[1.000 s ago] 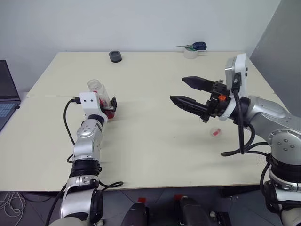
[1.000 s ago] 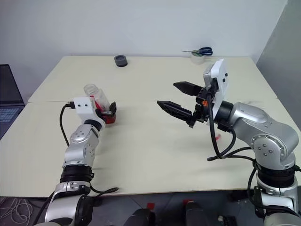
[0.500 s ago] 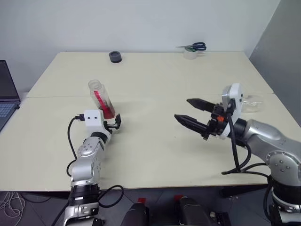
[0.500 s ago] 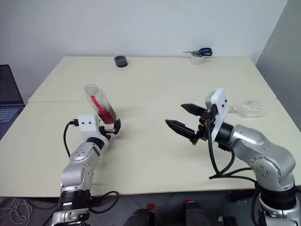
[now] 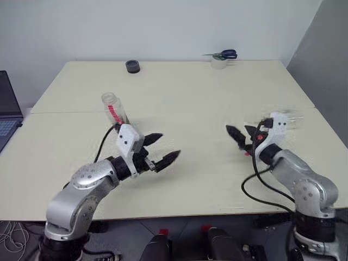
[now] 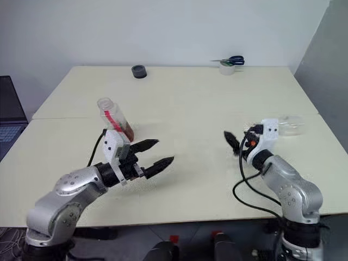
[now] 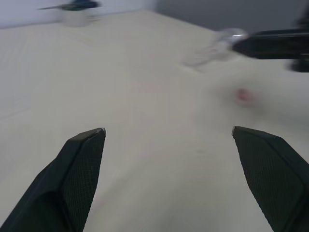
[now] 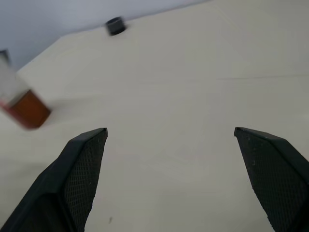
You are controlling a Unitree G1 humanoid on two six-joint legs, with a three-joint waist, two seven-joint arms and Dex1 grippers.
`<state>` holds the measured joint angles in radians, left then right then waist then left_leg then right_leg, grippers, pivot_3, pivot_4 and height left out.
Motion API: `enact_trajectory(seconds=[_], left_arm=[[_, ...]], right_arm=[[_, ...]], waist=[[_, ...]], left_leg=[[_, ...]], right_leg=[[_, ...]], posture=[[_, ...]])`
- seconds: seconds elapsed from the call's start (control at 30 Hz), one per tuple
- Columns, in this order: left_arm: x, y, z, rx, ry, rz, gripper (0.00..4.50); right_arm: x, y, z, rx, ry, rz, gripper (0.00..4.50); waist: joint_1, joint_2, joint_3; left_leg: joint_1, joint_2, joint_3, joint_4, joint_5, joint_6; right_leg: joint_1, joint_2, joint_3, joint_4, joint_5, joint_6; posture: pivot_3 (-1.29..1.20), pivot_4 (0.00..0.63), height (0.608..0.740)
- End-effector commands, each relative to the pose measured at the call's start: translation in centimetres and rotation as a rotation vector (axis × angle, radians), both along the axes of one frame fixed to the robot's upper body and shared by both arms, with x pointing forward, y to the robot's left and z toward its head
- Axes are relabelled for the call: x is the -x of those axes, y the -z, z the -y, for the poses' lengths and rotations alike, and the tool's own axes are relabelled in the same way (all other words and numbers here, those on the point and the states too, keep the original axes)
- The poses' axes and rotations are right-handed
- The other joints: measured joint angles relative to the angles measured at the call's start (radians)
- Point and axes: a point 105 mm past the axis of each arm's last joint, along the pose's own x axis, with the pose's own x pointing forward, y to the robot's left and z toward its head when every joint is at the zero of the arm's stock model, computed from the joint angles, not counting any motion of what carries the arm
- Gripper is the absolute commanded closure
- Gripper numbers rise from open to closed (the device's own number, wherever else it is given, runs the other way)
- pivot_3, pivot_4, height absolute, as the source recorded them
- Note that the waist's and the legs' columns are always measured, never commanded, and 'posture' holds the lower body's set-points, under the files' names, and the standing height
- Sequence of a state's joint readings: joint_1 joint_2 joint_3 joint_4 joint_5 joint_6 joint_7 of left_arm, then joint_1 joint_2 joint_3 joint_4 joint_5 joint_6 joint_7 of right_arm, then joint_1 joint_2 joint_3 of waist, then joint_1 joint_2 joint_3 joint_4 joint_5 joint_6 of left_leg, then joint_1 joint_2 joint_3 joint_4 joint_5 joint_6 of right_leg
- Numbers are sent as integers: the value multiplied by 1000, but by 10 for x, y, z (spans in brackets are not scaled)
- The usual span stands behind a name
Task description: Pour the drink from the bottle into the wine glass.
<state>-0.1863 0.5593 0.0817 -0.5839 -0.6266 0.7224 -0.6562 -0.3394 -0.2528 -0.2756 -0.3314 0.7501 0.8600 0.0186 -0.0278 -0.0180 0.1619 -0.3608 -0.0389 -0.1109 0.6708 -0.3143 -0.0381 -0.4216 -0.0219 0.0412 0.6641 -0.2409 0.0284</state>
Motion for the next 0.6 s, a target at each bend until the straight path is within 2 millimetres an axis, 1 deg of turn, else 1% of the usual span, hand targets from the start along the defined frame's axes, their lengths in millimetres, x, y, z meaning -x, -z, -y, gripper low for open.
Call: enact_trajectory(seconds=[0.03, 0.13, 0.23, 0.33, 0.4, 0.47, 0.6], left_arm=[[6, -15, 10, -7, 130, 31, 23], [1, -18, 11, -26, 159, 46, 23], [-6, -21, 12, -37, 162, 67, 23], [-11, -22, 14, -41, 170, 78, 23], [-13, -22, 15, -42, 172, 84, 23], [-14, -23, 16, -39, 174, 87, 23], [-16, -26, 17, -34, 181, 91, 23]], right_arm=[[-19, -5, 36, -253, 213, -20, 0], [-32, 0, 59, -455, 358, -50, 0], [-41, 3, 72, -587, 446, -57, 0], [-49, 14, 85, -770, 553, -82, 0], [-55, 15, 85, -799, 563, -82, 0], [-61, 14, 81, -820, 551, -84, 0], [-72, 19, 79, -826, 552, -99, 0]], waist=[[-1, 1, 0], [-2, 1, 0], [-3, 1, 1], [-5, 2, 0], [-6, 2, 1], [-8, 2, 1], [-12, 3, 1]], left_leg=[[0, 0, 1, 0, 0, 0], [0, -1, 2, -1, 0, 0], [0, -1, 3, -2, 0, 0], [0, -1, 3, -3, 0, 1], [0, 0, 4, -3, 0, 1], [0, 0, 4, -4, 0, 1], [0, 0, 5, -4, 0, 2]], right_leg=[[0, 1, 0, 0, 0, 0], [0, 2, 0, -1, 0, 0], [-1, 2, 0, -1, 0, 0], [-1, 2, 1, -1, 0, 0], [-1, 2, 1, -1, 0, 0], [-2, 2, 2, -1, 0, 0], [-2, 2, 2, -1, 0, 0]], posture=[[0, 150, 740], [0, 150, 740], [0, 150, 740], [0, 150, 740], [0, 150, 740], [0, 150, 740], [0, 150, 740]])
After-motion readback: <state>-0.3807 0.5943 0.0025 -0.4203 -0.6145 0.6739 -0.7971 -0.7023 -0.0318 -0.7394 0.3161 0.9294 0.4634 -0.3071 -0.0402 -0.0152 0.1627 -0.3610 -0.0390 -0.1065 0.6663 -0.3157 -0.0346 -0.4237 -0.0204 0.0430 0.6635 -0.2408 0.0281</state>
